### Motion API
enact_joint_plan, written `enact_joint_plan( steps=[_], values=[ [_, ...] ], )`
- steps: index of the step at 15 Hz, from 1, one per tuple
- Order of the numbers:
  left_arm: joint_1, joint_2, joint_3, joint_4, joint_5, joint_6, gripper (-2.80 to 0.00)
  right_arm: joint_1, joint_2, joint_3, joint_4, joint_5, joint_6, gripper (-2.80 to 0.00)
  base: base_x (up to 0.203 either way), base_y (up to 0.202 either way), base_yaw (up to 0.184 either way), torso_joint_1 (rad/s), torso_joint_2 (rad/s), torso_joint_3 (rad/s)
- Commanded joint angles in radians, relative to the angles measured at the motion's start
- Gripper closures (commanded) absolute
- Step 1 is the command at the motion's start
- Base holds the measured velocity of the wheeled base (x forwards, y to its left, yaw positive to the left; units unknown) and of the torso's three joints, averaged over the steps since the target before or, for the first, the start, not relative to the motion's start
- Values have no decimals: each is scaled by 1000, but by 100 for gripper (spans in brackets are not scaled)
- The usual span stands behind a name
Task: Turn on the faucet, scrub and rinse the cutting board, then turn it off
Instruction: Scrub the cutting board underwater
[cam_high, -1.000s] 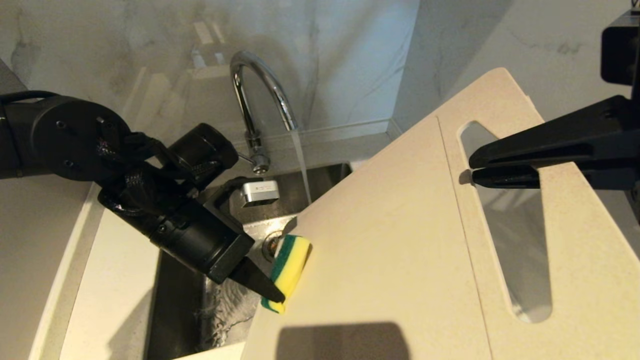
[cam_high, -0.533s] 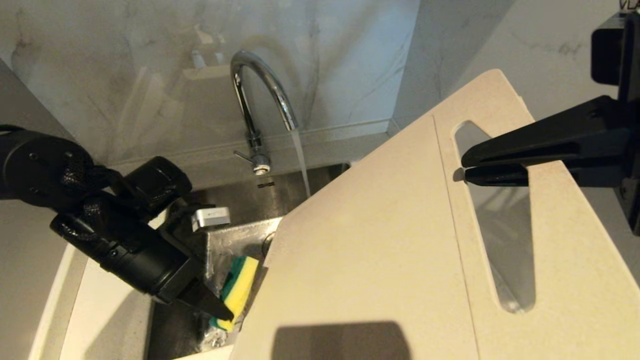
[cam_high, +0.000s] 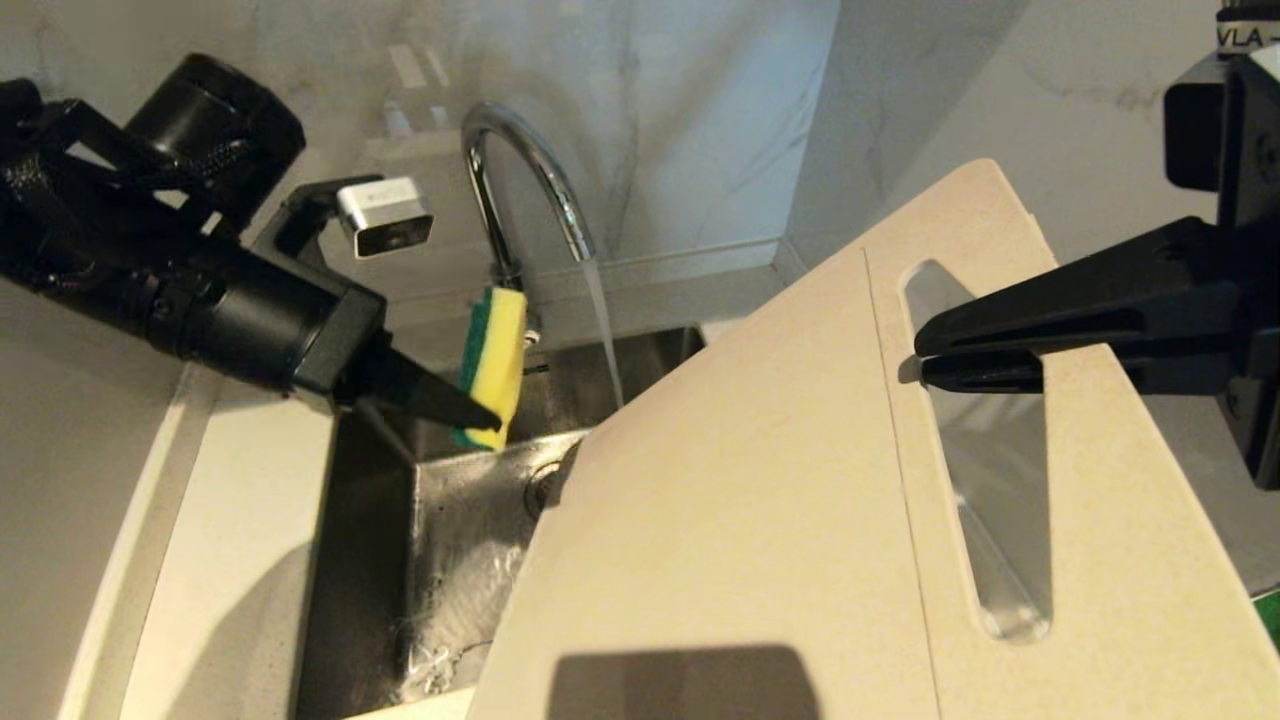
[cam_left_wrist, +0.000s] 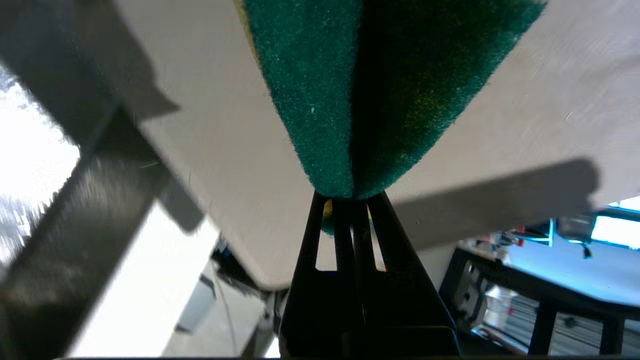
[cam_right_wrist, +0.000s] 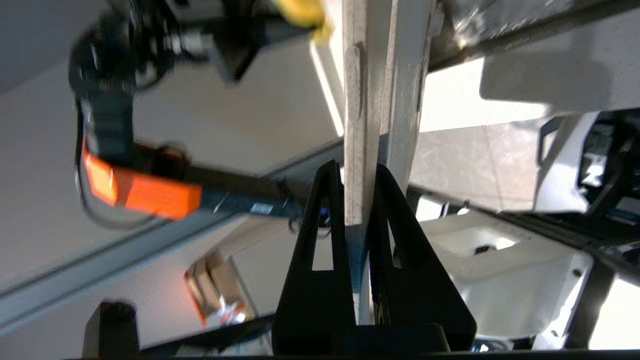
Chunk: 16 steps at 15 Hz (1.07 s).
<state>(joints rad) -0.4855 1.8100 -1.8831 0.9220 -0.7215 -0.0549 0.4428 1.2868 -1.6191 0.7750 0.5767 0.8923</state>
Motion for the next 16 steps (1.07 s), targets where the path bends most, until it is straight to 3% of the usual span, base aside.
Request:
enact_joint_plan(
  steps=[1, 6, 11, 16],
  values=[
    [-72, 134, -113, -16, -5, -6, 0, 0, -1, -2, 3, 41, 5, 0, 0, 0, 0, 0, 0, 0],
    [-188, 210, -110, -139, -13, -31, 0, 1, -2, 3, 10, 61, 5, 0, 0, 0, 0, 0, 0, 0],
    [-177, 170, -5, -131, -7, -45, 0, -1, -14, 15, 4, 54, 5, 0, 0, 0, 0, 0, 0, 0],
    [-106, 12, 259, -133, -5, -40, 0, -1, -15, 14, 4, 54, 5, 0, 0, 0, 0, 0, 0, 0]
  ],
)
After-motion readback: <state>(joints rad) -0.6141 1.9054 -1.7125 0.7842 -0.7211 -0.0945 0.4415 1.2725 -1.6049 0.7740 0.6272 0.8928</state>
